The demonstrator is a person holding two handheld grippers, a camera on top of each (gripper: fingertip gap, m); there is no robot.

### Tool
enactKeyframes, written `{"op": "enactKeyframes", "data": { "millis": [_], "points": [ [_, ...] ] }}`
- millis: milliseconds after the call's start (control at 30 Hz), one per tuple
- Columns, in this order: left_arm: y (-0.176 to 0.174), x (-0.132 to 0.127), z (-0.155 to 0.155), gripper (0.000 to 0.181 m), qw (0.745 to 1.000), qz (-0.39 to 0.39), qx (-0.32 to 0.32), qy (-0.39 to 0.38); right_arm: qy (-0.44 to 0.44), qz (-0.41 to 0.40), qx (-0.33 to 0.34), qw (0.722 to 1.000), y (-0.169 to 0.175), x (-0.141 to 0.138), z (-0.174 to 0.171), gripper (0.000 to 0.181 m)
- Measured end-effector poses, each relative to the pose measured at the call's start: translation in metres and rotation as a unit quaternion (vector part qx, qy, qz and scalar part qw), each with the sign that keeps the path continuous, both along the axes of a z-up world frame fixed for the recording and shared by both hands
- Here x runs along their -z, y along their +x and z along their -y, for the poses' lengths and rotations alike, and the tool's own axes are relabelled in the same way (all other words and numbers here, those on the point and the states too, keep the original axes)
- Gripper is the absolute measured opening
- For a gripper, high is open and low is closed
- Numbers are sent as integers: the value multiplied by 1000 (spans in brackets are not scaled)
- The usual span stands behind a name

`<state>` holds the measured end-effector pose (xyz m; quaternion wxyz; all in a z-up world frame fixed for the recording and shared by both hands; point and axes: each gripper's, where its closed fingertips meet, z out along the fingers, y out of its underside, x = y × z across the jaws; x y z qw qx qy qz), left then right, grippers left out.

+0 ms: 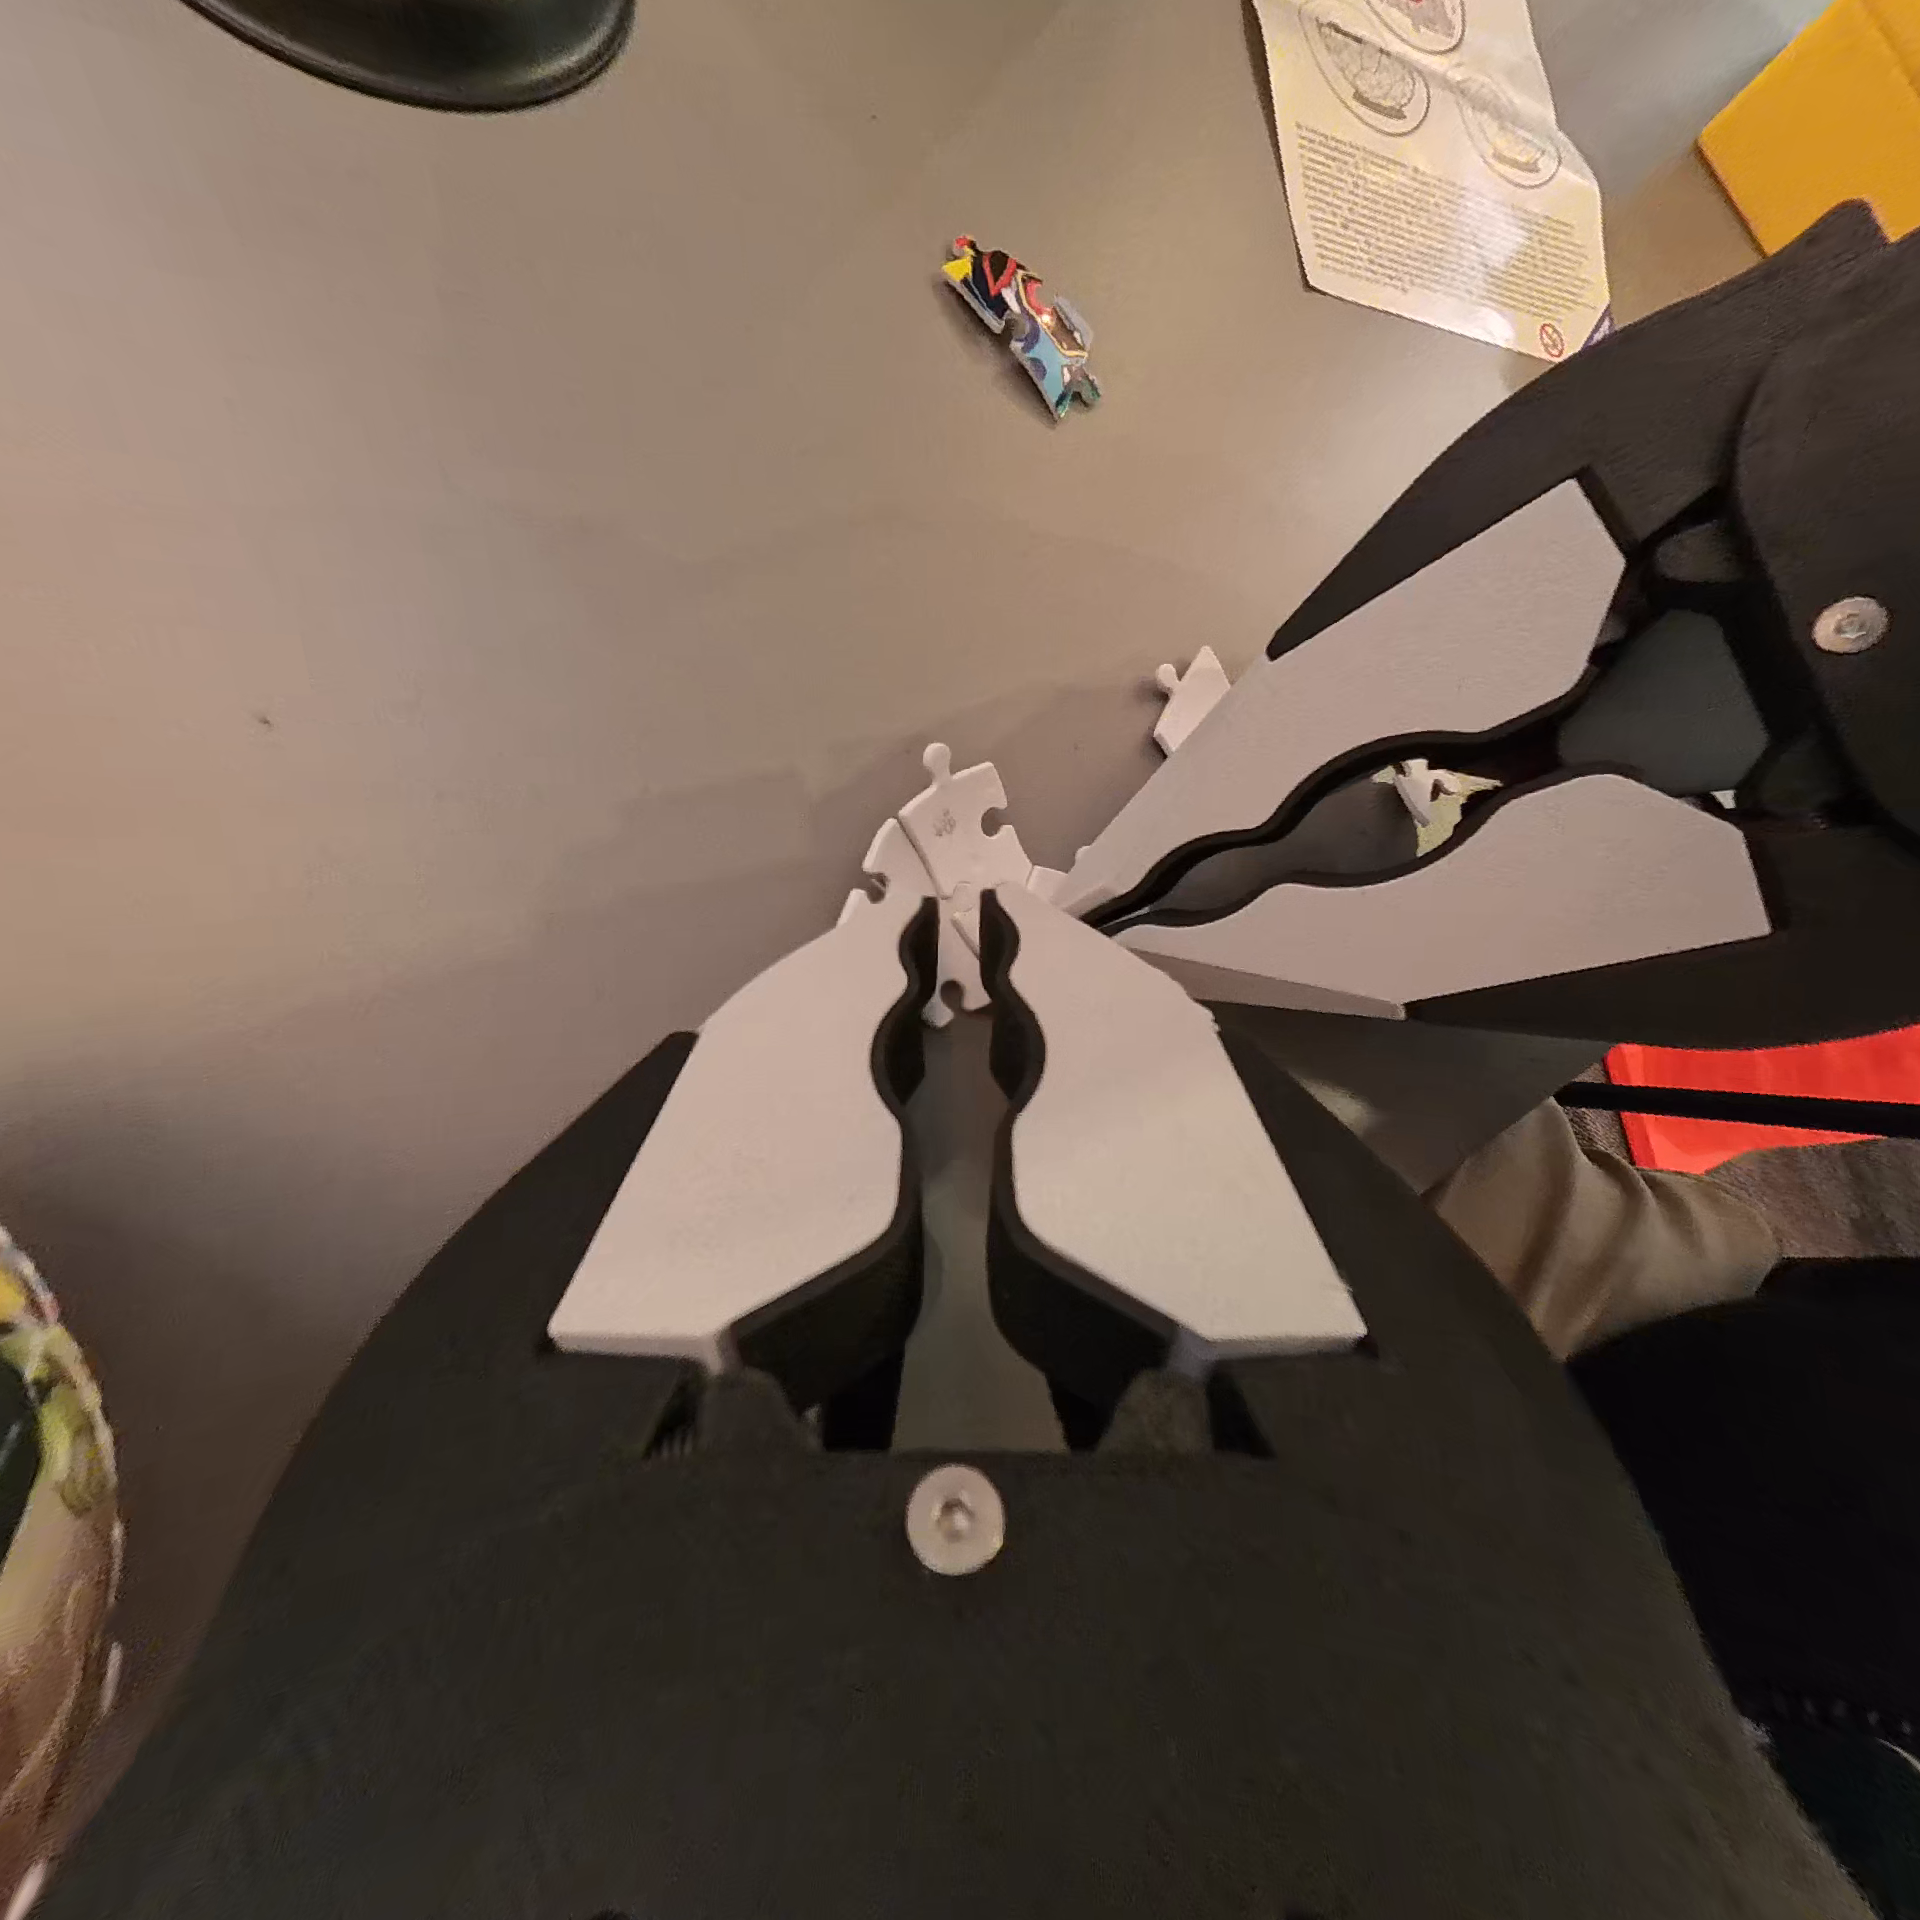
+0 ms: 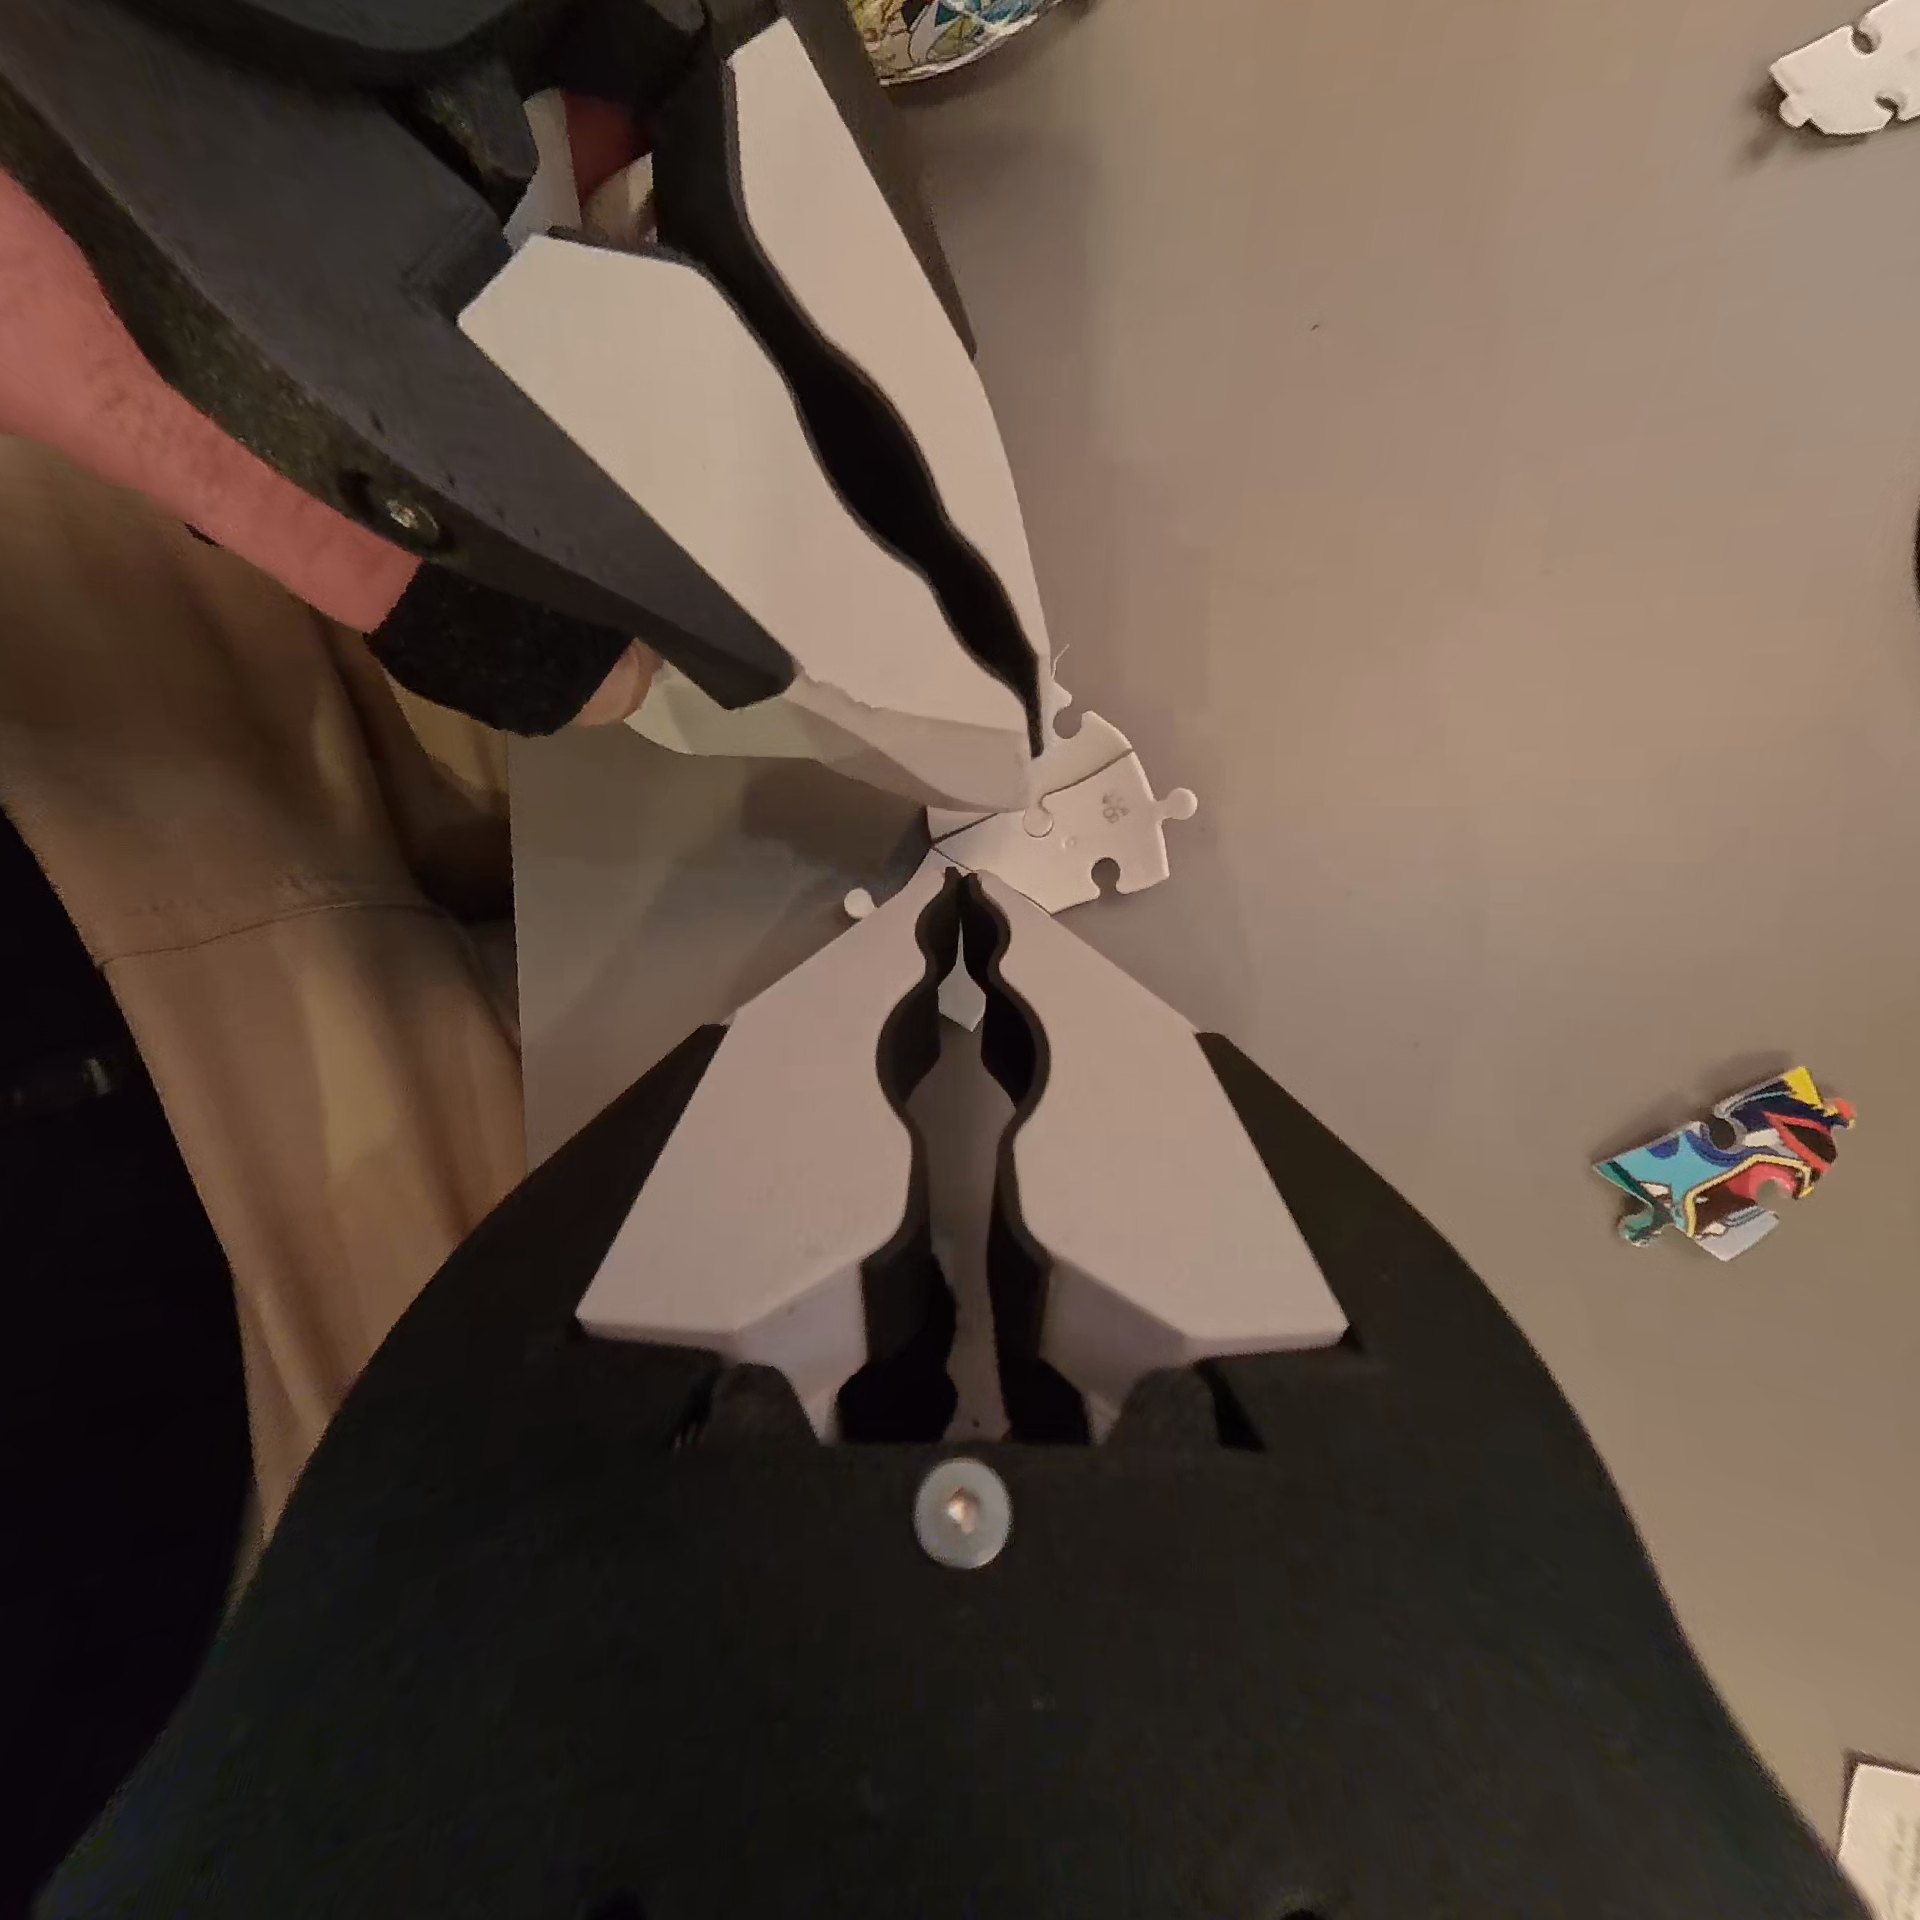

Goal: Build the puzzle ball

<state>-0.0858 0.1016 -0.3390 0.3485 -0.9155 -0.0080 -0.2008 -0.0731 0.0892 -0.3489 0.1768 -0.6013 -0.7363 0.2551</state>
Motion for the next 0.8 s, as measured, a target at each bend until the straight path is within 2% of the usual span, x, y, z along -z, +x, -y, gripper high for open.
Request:
{"op": "enactKeyframes", "data": {
  "millis": [100, 200, 333, 500, 800],
  "points": [
    [-8, -1, 1, 9, 1000, -17, -13, 4, -2, -2, 0, 1000, 0, 0, 0, 0],
    [-17, -4, -1, 20, 998, -55, -22, 25, 0, -3, -3, 1000, 0, 0, 0, 0],
    [-19, 6, 0, 27, 994, -107, 2, 6, -2, -6, -5, 1000, 0, 0, 0, 0],
    [-10, 9, -2, 25, 995, -95, 34, -15, -6, -9, -6, 1000, 0, 0, 0, 0],
    [-13, 4, -3, 7, 999, -34, 8, -25, -13, -12, -8, 1000, 1, 0, 0, 0]
  ]
}}
